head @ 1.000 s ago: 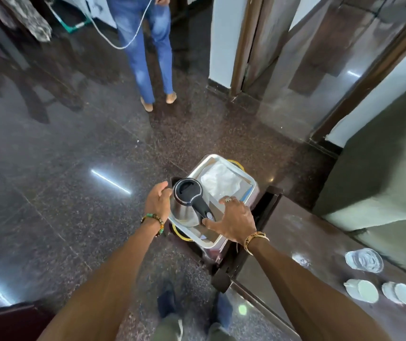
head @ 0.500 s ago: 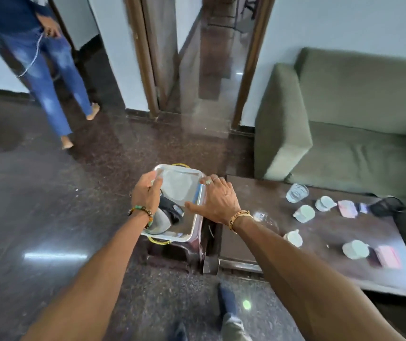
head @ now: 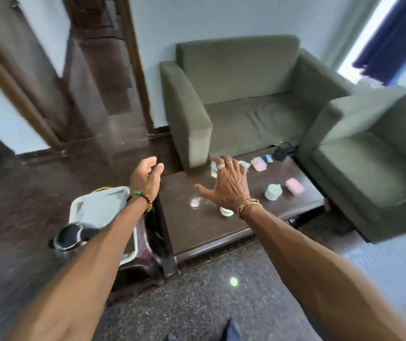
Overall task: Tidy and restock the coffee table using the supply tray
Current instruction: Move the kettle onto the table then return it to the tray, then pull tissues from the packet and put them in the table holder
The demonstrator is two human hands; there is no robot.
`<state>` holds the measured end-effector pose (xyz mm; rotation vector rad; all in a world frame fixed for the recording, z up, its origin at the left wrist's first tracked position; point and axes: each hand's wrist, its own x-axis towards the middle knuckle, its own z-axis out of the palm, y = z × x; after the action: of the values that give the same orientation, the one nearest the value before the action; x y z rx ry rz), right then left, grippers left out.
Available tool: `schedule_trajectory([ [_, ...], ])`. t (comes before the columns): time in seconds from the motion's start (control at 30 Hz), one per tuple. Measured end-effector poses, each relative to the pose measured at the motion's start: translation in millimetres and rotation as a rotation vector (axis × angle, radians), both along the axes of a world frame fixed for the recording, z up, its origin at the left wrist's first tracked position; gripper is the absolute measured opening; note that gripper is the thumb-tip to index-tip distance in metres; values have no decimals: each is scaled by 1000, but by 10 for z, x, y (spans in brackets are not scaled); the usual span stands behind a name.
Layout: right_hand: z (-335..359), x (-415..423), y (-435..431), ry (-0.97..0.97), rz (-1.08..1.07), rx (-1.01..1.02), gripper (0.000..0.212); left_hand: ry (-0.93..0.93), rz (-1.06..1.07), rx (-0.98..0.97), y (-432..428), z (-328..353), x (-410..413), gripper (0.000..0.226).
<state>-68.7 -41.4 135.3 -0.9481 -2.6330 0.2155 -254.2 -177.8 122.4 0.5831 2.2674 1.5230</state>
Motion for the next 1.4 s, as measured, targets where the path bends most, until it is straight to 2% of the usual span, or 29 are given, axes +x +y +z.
schedule_trajectory([
  [0.17, 3, 1143, 749, 23, -330, 33, 101, 35, -254, 5, 1106, 25, 827, 57],
  [0.33, -51, 2140, 1140, 61, -576, 16, 96, 108, -473, -41, 1811, -4, 1689, 46],
  [0.43, -115, 2510, 1205, 57, -646, 19, 93, 90, -523, -30, 2050, -79, 2043, 36],
  [0.57, -209, 2733, 1249, 46, -665, -9, 95, 83, -565, -31, 2191, -138, 2281, 36],
  [0.73, -250, 2548, 1305, 34, -602, -41, 98, 173, -502, -58, 2135, -109, 2175, 35],
  [1.0, -192, 1684, 1302, 78, -410, -87, 101, 245, -267, -93, 1749, 0, 1422, 35],
  [1.23, -253, 1373, 1221, 69, -329, -40, 97, 220, -199, -82, 1527, -11, 1225, 34],
  [1.4, -206, 1006, 1177, 70, -200, -99, 98, 224, -146, -96, 1275, -16, 990, 36],
])
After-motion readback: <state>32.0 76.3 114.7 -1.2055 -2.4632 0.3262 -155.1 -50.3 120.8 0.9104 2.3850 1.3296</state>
